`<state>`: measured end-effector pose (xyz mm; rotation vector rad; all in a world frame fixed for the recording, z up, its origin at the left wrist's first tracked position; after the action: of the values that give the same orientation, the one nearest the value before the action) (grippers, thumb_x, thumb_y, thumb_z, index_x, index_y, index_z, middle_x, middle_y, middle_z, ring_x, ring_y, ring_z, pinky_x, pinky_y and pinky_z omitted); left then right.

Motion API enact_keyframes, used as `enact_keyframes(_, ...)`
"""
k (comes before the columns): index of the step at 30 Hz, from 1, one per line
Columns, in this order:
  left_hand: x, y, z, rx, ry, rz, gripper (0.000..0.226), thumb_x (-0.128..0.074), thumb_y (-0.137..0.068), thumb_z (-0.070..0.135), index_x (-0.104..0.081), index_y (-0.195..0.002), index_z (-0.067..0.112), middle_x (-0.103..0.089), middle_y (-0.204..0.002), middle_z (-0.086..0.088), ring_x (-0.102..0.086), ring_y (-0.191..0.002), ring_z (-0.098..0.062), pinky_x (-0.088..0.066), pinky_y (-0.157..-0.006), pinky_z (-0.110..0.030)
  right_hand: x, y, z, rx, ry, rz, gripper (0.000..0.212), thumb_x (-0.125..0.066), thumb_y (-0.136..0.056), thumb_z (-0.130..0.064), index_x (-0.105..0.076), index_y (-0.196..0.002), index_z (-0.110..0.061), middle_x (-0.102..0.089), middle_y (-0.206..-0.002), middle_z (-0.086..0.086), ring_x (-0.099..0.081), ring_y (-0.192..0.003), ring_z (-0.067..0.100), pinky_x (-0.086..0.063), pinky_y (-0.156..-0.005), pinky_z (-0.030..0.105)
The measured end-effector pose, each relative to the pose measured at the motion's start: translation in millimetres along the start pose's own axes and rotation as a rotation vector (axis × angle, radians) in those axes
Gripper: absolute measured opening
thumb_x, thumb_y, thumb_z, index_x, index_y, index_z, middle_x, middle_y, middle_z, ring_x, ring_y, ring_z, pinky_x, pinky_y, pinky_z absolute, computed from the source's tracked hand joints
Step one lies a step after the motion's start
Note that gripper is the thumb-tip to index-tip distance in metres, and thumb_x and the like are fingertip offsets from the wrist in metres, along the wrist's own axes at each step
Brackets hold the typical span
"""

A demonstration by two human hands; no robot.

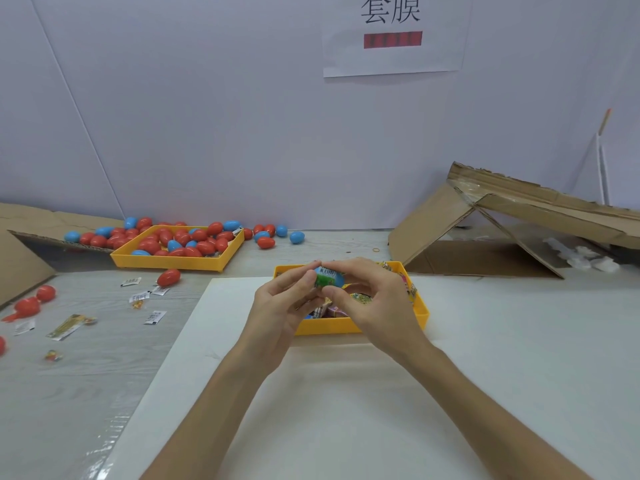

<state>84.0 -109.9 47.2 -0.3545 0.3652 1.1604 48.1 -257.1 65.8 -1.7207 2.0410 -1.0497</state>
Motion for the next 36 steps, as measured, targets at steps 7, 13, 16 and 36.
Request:
enact_keyframes(7, -2.3, -1.6, -4.4, 0.082, 0.079, -0.063, 0.045, -0.062, -0.092, 0.028, -0.063, -0.129, 0.003, -0.067, -0.130, -0.019, -0.066, -0.117, -0.027, -0.056, -0.096, -0.030, -2.8, 0.7, -0.6, -0.016, 0.026, 0.007, 0.042, -0.081, -0.080, -0.014, -0.068, -0.120, -0.017, -0.070, -0.107, -0.003, -0.071, -0.090, 0.014, -0.059, -0.078, 0.029)
enact_keyframes(13, 0.3, -2.0, -7.2, 0.144, 0.157, -0.049, 0.033, -0.067, -0.089, 0.028, -0.075, -0.113, 0.008, -0.069, -0.126, -0.016, -0.069, -0.108, -0.020, -0.059, -0.085, -0.025, -1.2, 0.8, -0.5, -0.044, 0.029, 0.020, 0.032, -0.081, -0.083, -0.009, -0.070, -0.112, -0.016, -0.074, -0.100, -0.005, -0.073, -0.088, 0.010, -0.059, -0.081, 0.026)
enact_keyframes(16, 1.8, -2.8, -5.8, 0.123, 0.133, -0.054, 0.037, -0.067, -0.089, 0.028, -0.070, -0.117, 0.004, -0.071, -0.121, -0.015, -0.071, -0.103, -0.020, -0.059, -0.082, -0.025, -2.3, 1.2, 0.1, -0.059, 0.041, 0.000, 0.033, -0.079, -0.084, -0.008, -0.070, -0.115, -0.014, -0.073, -0.102, -0.004, -0.073, -0.088, 0.011, -0.060, -0.081, 0.029)
enact_keyframes(36, 0.7, -2.4, -6.8, 0.131, 0.102, -0.091, 0.039, -0.067, -0.091, 0.026, -0.058, -0.120, 0.001, -0.067, -0.125, -0.024, -0.070, -0.111, -0.031, -0.060, -0.084, -0.031, 0.0, -0.5, 2.8, -0.071, 0.143, -0.064, 0.031, -0.075, -0.090, -0.021, -0.073, -0.121, -0.021, -0.068, -0.111, -0.007, -0.064, -0.103, 0.008, -0.055, -0.080, 0.025)
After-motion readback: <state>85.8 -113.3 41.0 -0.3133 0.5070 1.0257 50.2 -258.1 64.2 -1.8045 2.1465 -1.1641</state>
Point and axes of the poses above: each hand's wrist, its own y-axis away from the middle knuckle, its own x-axis out of the back of the hand, z = x × y, the point moved 5 cm from there along -y, towards the middle knuckle
